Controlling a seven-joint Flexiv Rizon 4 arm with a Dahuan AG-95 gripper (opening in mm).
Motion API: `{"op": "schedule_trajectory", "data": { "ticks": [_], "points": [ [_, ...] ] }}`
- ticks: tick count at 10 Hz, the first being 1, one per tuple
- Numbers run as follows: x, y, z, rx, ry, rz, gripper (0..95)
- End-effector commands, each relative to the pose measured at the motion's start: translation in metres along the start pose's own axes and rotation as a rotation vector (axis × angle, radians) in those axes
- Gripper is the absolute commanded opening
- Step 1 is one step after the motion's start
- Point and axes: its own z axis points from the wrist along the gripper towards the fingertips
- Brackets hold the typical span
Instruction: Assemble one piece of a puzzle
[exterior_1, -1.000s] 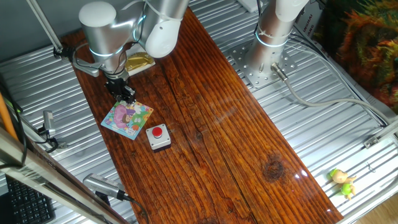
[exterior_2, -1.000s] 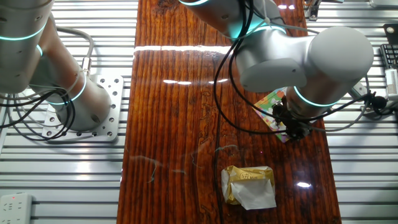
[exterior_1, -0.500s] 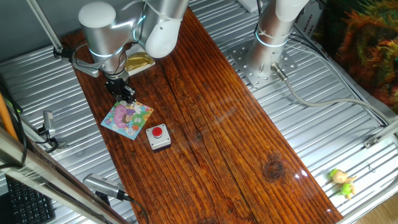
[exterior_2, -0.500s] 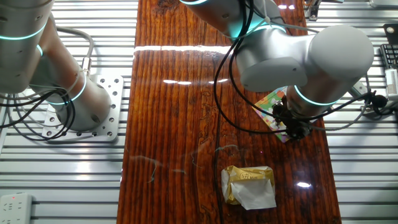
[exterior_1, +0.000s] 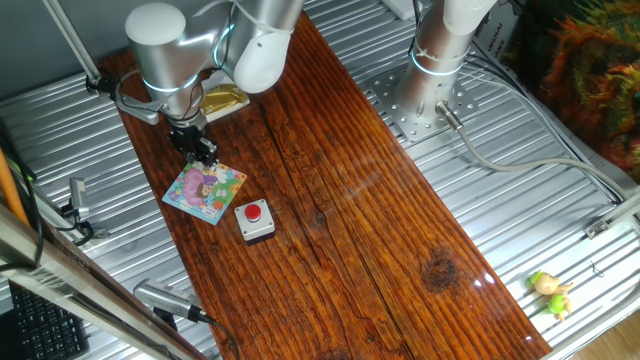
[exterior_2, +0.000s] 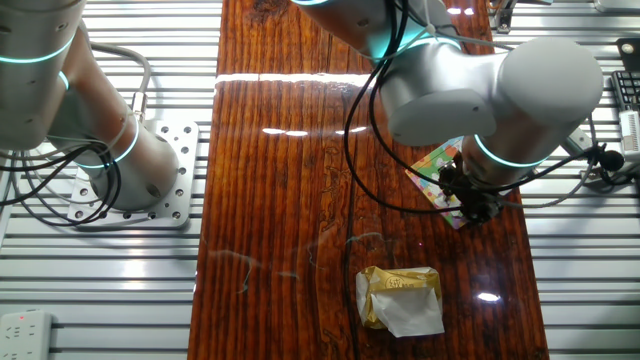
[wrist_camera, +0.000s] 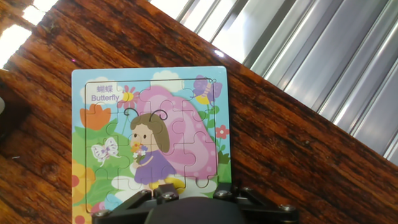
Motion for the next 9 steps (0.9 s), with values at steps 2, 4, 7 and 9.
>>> {"op": "schedule_trajectory", "data": {
  "ticks": [2,4,7,9],
  "points": [
    [-0.0003,-0.0007,0.0,0.008,0.002,0.019,38.0],
    [-0.0004,-0.0008,-0.0001,0.013,0.012,0.035,0.0],
    [-0.0016,-0.0014,-0.0005,0.012,0.015,0.037,0.0],
    [-0.0019,-0.0015,-0.0007,0.013,0.015,0.037,0.0]
  ]
}}
